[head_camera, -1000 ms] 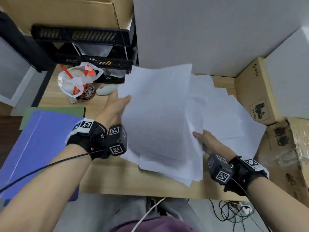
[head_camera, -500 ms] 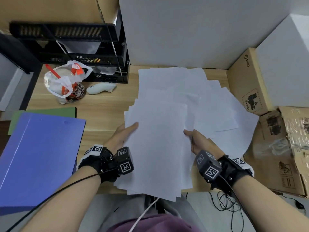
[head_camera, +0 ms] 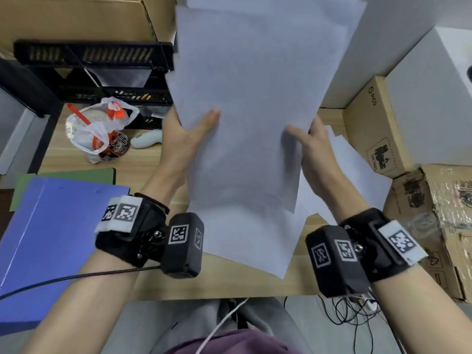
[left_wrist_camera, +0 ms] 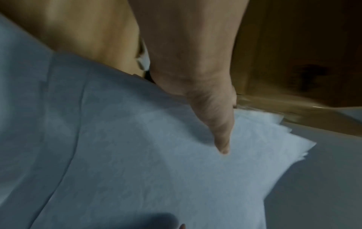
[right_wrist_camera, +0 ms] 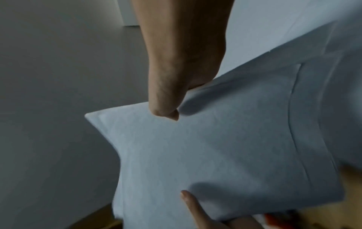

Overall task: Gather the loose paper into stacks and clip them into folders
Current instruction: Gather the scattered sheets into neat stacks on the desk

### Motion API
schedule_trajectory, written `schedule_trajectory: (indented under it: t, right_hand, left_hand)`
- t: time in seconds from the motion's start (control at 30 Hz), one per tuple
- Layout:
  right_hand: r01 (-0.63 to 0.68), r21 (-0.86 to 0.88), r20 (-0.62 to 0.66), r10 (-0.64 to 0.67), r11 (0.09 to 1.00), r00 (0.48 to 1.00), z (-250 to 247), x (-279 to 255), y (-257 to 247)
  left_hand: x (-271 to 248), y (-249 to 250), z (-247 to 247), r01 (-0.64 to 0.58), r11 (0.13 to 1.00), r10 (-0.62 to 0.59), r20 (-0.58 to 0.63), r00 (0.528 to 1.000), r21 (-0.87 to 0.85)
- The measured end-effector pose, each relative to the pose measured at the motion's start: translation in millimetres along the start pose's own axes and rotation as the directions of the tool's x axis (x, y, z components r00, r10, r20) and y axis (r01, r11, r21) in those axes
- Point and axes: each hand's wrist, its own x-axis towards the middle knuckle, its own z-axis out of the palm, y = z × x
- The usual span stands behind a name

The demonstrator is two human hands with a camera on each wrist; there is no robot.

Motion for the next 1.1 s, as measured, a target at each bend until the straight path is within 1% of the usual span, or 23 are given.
schedule_trajectory:
  t: [0.07, 0.1, 0.13, 0.2, 0.27, 0.3, 0.37, 0.43, 0.5, 0.6, 0.67, 0.73, 0.8, 0.83, 0.87, 0.93, 1.0, 1.07, 1.1]
  right_hand:
    - [0.073, 0.102, -0.009, -0.072, 0.992, 0.997, -4.6, -1.4, -10.7]
    - [0.081, 0.101, -0.019, -0.08, 0.992, 0.997, -6.0, -1.2, -6.6]
    - [0.065, 0.07, -0.025, -0.063, 0.995, 0.998, -7.0, -0.2, 3.8]
    - [-0.04, -0.03, -0.041, 0.039, 0.999, 0.998, -10.1, -1.1, 42.2]
    - [-0.19, -0.137, -0.085, 0.179, 0.972, 0.98, -12.5, -8.8, 80.7]
    - [-0.246, -0.19, -0.11, 0.228, 0.95, 0.967, -13.5, -13.0, 96.1]
    - [-0.3, -0.26, -0.123, 0.277, 0.918, 0.953, -11.4, -16.7, 108.6]
    - [-0.268, -0.271, -0.107, 0.248, 0.925, 0.963, -4.1, -13.2, 101.0]
    - [-0.206, -0.247, -0.14, 0.175, 0.947, 0.975, 4.8, -3.8, 81.5]
    - [-0.093, -0.178, -0.211, 0.055, 0.98, 0.976, 14.2, 8.0, 41.2]
    - [-0.019, -0.129, -0.222, -0.01, 0.991, 0.975, 13.9, 12.0, 12.7]
    - [0.018, -0.086, -0.21, -0.035, 0.996, 0.977, 10.1, 13.9, -5.0]
    - [0.012, -0.055, -0.193, -0.023, 0.998, 0.981, 5.6, 14.0, -6.0]
    - [-0.008, -0.065, -0.178, -0.004, 0.998, 0.984, 4.6, 14.1, 0.7]
    - [-0.041, -0.093, -0.158, 0.026, 0.995, 0.987, 4.4, 14.2, 11.5]
    - [-0.135, -0.154, -0.119, 0.117, 0.979, 0.986, 5.4, 13.8, 41.5]
    - [-0.21, -0.206, -0.105, 0.192, 0.956, 0.976, 5.7, 10.7, 70.3]
    - [-0.225, -0.278, -0.11, 0.202, 0.934, 0.973, 3.6, 10.4, 87.1]
    - [-0.212, -0.32, -0.11, 0.186, 0.923, 0.976, 2.2, 11.4, 88.2]
  left_hand:
    - [-0.7, 17.4, -5.4, -0.076, 0.997, 0.074, 0.062, 0.995, 0.022]
    - [-1.3, 16.5, -9.5, -0.077, 0.996, 0.072, 0.101, 0.992, 0.046]
    - [-2.6, 9.3, -12.9, -0.047, 0.997, 0.039, 0.132, 0.991, 0.062]
    - [-9.3, -19.9, -19.2, 0.081, 0.994, -0.092, 0.151, 0.984, 0.078]
    - [-22.2, -56.1, -26.9, 0.251, 0.964, -0.26, 0.118, 0.958, 0.087]
    - [-29.4, -71.1, -30.5, 0.306, 0.947, -0.315, 0.097, 0.944, 0.098]
    - [-36.8, -90.7, -33.6, 0.347, 0.93, -0.355, 0.042, 0.934, 0.124]
    - [-35.6, -90.2, -28.6, 0.357, 0.926, -0.356, -0.03, 0.934, 0.124]
    - [-25.8, -74.8, -20.2, 0.326, 0.941, -0.322, -0.059, 0.945, 0.09]
    - [-9.9, -35.3, -11.2, 0.191, 0.98, -0.191, -0.005, 0.982, 0.054]
    - [-1.2, -13.2, -11.9, 0.086, 0.994, -0.088, 0.022, 0.996, 0.061]
    - [6.0, -0.2, -15.1, 0.002, 0.999, -0.004, 0.042, 0.999, 0.038]
    - [11.0, -4.1, -20.7, -0.031, 0.999, 0.031, 0.072, 0.997, 0.003]
    - [12.3, -13.5, -24.8, -0.021, 1.0, 0.02, 0.089, 0.996, 0.002]
    - [12.2, -27.0, -29.2, 0.014, 0.999, -0.016, 0.1, 0.995, 0.029]
    - [5.1, -59.5, -34.5, 0.125, 0.983, -0.139, 0.1, 0.985, 0.132]
    - [-6.8, -88.7, -35.5, 0.22, 0.95, -0.236, 0.049, 0.971, 0.22]
    - [-12.9, -101.7, -33.0, 0.248, 0.919, -0.251, -0.031, 0.967, 0.305]
    - [-12.8, -101.8, -31.1, 0.249, 0.917, -0.245, -0.052, 0.968, 0.311]
